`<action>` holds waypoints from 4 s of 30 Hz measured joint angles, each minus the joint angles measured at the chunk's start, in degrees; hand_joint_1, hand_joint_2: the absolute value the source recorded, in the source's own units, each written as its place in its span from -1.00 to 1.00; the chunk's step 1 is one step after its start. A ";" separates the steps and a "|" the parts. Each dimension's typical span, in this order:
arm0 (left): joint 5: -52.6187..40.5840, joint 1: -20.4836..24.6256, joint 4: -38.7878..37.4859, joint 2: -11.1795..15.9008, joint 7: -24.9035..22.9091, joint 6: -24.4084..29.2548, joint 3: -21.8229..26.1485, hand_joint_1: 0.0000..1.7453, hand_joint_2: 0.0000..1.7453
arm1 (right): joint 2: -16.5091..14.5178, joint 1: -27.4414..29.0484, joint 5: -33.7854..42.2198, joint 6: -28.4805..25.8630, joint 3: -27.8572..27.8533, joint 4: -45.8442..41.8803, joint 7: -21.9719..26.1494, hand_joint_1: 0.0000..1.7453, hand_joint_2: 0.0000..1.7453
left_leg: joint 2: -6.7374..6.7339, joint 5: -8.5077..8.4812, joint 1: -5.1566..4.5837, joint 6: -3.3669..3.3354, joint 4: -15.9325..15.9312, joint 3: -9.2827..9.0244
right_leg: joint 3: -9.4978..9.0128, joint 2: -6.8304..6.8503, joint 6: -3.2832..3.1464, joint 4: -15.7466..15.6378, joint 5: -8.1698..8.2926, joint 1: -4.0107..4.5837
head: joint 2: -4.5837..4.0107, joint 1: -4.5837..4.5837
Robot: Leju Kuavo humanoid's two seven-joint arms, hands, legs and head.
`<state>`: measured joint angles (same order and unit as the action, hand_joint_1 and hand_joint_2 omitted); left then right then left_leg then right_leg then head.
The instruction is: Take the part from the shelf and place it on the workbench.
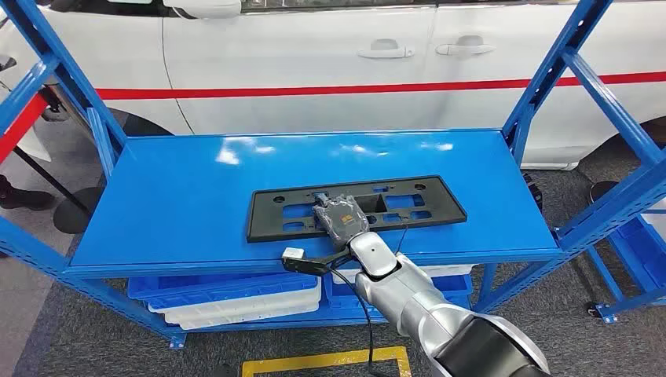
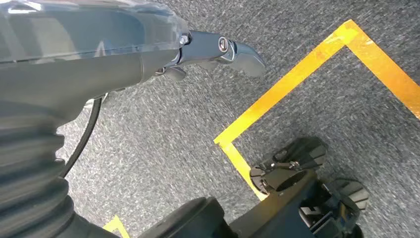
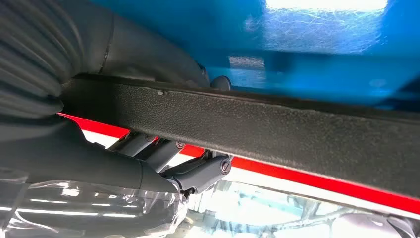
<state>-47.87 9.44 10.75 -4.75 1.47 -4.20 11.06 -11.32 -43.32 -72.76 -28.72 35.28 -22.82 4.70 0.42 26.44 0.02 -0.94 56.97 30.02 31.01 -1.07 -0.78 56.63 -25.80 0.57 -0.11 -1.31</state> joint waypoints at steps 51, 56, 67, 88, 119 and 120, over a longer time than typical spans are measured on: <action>-1.65 -1.81 0.02 0.07 2.29 3.03 5.50 -1.00 1.00 | 10.05 27.70 18.80 11.52 -4.76 -53.85 13.65 1.00 1.00 | -0.87 -0.13 0.43 0.01 -0.39 -0.42 | 0.46 0.94 1.17 0.77 0.35 -0.83 | 0.00 -0.01; -2.18 -1.50 0.02 0.23 2.27 3.01 5.81 -1.00 1.00 | 10.08 27.56 17.46 12.19 -5.06 -54.52 12.37 1.00 1.00 | -0.80 2.57 0.62 1.75 2.46 0.83 | 0.62 1.12 -0.31 -0.91 1.51 -1.17 | 0.00 -0.01; -2.34 -1.56 0.02 0.49 2.30 3.00 6.38 -1.00 1.00 | 10.63 27.66 16.93 12.85 -5.57 -54.49 12.25 1.00 1.00 | 0.05 3.44 1.72 2.40 0.57 -3.45 | 5.07 0.85 1.54 1.05 4.46 -1.08 | 0.00 0.00; -3.36 -2.41 0.02 -0.47 3.00 3.84 7.45 -1.00 1.00 | 10.97 30.87 16.55 13.43 -6.50 -56.40 12.35 1.00 1.00 | -0.71 3.22 0.23 1.68 7.04 7.18 | -0.50 1.77 -1.36 -2.12 1.27 -0.07 | 0.00 0.01; -5.94 -2.11 0.21 -0.54 2.80 3.88 8.55 -1.00 1.00 | 9.69 33.54 18.45 13.67 -6.75 -54.55 16.24 1.00 1.00 | -0.41 2.18 0.82 2.42 9.32 10.01 | -0.52 1.42 -1.14 -0.59 -0.67 -0.65 | 0.00 0.00; -6.20 -2.09 0.22 -0.55 2.86 4.03 8.57 -1.00 1.00 | 9.50 33.66 18.61 13.62 -6.75 -54.12 16.44 1.00 1.00 | -0.41 4.13 0.83 2.58 13.00 11.00 | 0.03 1.47 -1.25 -0.53 -0.27 -0.58 | 0.00 0.00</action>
<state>-54.07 7.35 10.97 -5.30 4.33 -0.16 19.63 -1.82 -9.66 -54.15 -15.10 28.52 -76.94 21.14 0.01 30.57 0.85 1.64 69.97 41.02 31.04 0.40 -2.03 56.10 -26.06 -0.01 -0.11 -1.31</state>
